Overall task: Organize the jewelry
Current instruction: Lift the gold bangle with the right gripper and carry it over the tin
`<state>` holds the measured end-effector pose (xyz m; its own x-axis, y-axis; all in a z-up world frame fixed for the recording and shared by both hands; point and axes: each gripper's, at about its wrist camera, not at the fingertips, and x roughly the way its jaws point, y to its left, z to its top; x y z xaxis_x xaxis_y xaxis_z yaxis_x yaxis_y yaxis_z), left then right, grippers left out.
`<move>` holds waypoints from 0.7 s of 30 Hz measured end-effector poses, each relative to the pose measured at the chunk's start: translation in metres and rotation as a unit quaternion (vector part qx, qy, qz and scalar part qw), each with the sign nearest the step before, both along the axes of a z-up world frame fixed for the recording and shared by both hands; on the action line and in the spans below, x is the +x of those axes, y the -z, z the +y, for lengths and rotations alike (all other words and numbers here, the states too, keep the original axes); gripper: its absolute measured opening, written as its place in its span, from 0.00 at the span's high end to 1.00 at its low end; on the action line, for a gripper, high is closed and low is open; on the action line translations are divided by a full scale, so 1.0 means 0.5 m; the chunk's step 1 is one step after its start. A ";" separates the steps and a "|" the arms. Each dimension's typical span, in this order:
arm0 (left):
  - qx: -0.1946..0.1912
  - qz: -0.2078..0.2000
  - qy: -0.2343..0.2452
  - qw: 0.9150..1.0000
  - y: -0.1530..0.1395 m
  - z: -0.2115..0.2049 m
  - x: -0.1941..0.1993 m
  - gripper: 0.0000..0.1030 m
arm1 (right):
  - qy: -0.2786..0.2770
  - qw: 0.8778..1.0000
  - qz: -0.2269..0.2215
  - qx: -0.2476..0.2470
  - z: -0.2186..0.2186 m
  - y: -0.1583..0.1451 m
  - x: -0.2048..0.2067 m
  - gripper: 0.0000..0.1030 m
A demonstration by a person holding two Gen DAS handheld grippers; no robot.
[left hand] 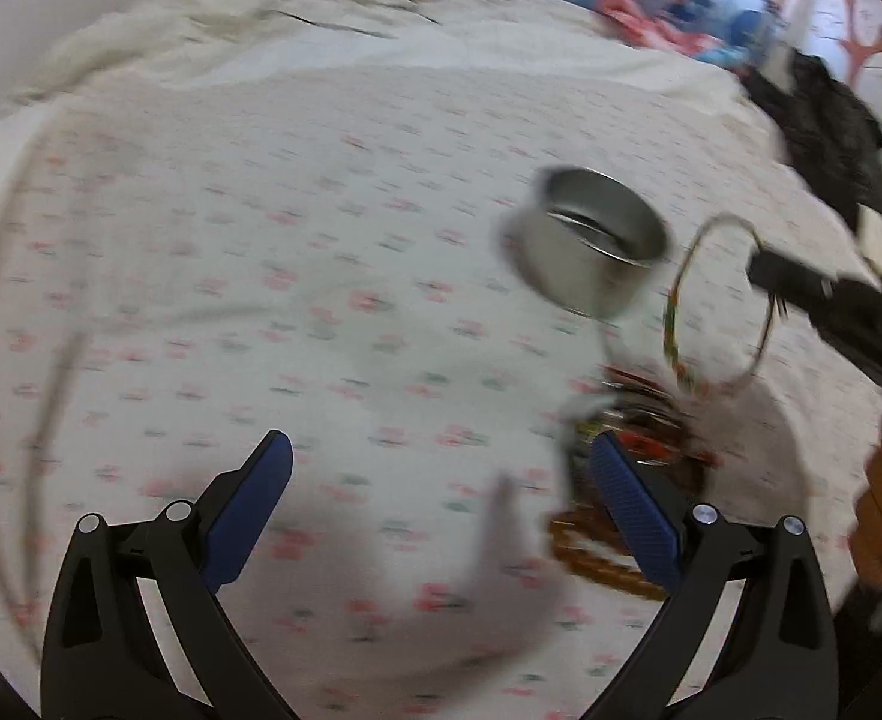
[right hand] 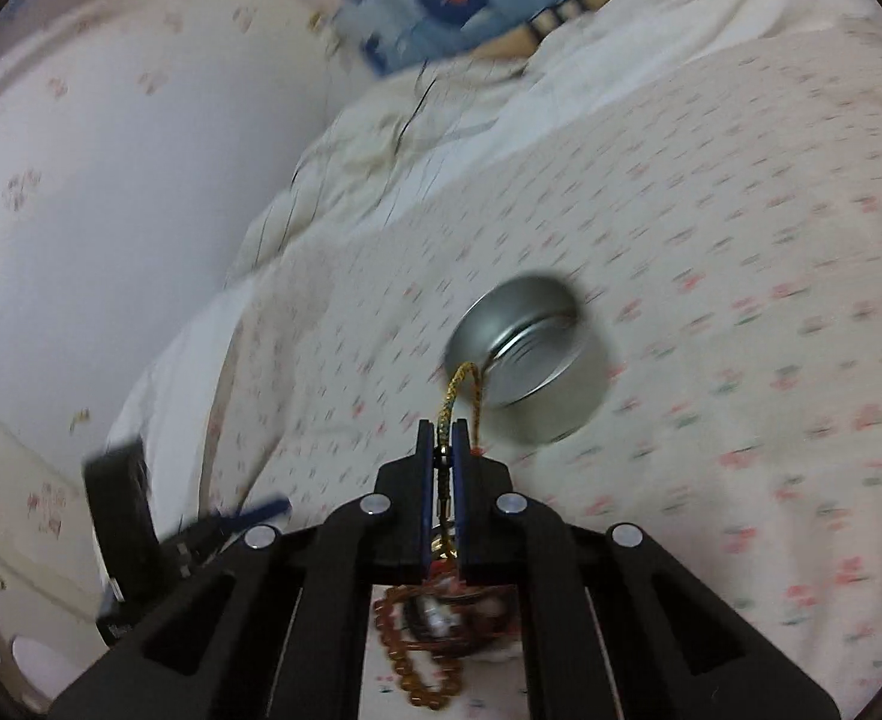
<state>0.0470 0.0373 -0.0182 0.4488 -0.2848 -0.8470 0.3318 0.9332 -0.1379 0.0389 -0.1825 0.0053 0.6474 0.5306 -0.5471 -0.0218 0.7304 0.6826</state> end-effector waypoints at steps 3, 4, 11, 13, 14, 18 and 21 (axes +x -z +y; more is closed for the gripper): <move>-0.045 0.048 0.015 0.998 0.024 -0.022 0.025 0.07 | 0.030 1.000 0.003 0.003 -0.054 0.002 -0.018 0.94; -0.052 0.060 0.011 0.997 0.032 -0.028 0.032 0.07 | 0.040 0.999 0.009 0.007 -0.070 0.007 -0.024 0.94; -0.077 0.132 -0.021 0.988 0.079 -0.058 0.093 0.12 | 0.045 0.999 0.017 0.007 -0.107 0.009 -0.035 0.94; -0.065 0.136 -0.020 0.988 0.084 -0.075 0.099 0.21 | 0.044 0.999 0.021 0.007 -0.113 0.014 -0.038 0.94; -0.053 0.135 -0.021 0.989 0.086 -0.081 0.098 0.26 | 0.042 0.999 0.024 0.006 -0.118 0.018 -0.040 0.94; -0.050 0.146 -0.007 0.988 0.085 -0.086 0.087 0.35 | 0.037 0.999 0.031 0.001 -0.117 0.026 -0.044 0.94; -0.064 0.158 -0.001 0.985 0.080 -0.086 0.079 0.36 | 0.036 0.999 0.037 0.000 -0.113 0.033 -0.042 0.94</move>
<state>0.0867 -0.0054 -0.0582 0.1692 -0.3977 -0.9018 0.2517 0.9021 -0.3506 0.0179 -0.2390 -0.0111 0.6419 0.4841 -0.5947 0.0807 0.7286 0.6802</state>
